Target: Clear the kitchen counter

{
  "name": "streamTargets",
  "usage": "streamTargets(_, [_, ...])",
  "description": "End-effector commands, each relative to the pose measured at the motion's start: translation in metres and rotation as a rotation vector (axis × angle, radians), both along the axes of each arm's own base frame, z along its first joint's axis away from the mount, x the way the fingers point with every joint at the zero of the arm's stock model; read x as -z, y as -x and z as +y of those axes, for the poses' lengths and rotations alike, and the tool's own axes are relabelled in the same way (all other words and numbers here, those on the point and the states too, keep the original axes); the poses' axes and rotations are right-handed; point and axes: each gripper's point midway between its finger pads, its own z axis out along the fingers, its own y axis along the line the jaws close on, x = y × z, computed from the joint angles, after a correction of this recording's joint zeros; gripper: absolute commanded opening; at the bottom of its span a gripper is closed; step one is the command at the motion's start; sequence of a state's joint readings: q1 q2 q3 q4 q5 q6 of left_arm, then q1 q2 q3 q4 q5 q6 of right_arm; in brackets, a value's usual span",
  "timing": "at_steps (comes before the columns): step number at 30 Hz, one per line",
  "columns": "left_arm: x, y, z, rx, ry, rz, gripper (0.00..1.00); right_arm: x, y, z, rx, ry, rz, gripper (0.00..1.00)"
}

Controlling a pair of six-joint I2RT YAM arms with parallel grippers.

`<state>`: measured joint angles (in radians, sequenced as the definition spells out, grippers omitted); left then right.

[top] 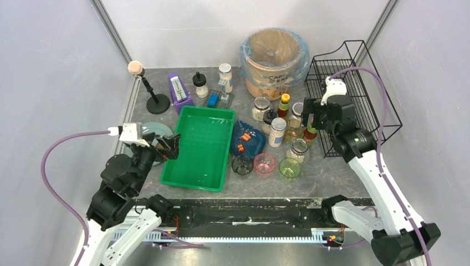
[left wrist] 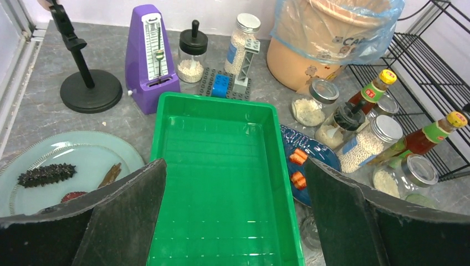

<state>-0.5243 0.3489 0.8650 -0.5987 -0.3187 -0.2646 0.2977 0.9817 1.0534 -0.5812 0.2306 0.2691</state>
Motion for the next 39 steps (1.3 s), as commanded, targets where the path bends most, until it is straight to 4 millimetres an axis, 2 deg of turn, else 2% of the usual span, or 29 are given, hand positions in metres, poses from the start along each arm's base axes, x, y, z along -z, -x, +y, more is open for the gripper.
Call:
streamTargets(1, [0.009, -0.004, -0.012, 0.039, 0.018, 0.042, 1.00, 0.026, -0.002, -0.015, 0.077, 0.036, 0.047, 0.84])
streamTargets(7, [0.017, -0.007, -0.017, 0.051, 0.003, 0.070, 1.00, 0.057, -0.011, -0.028, 0.119, 0.018, 0.038, 0.74])
streamTargets(12, [0.021, -0.010, -0.019, 0.056, -0.008, 0.083, 1.00, 0.082, -0.014, -0.023, 0.086, -0.020, 0.036, 0.64])
streamTargets(19, [0.024, -0.011, -0.021, 0.061, -0.015, 0.090, 1.00, 0.103, -0.016, -0.024, 0.065, -0.013, 0.006, 0.64])
streamTargets(27, [0.023, -0.013, -0.022, 0.072, -0.036, 0.091, 1.00, 0.111, -0.020, -0.023, 0.056, -0.021, -0.047, 0.66])
streamTargets(32, [0.025, -0.013, -0.023, 0.076, -0.042, 0.092, 1.00, 0.109, -0.021, -0.025, 0.059, -0.019, -0.074, 0.71])
streamTargets(33, [0.025, -0.013, -0.023, 0.078, -0.044, 0.093, 1.00, 0.103, -0.024, -0.026, 0.062, -0.020, -0.100, 0.70])
streamTargets(37, [0.026, -0.015, -0.026, 0.087, -0.052, 0.093, 1.00, 0.097, -0.026, -0.024, 0.050, -0.027, -0.130, 0.67])
streamTargets(39, [0.026, -0.015, -0.028, 0.093, -0.054, 0.094, 1.00, 0.095, -0.028, -0.022, 0.040, -0.032, -0.137, 0.61])
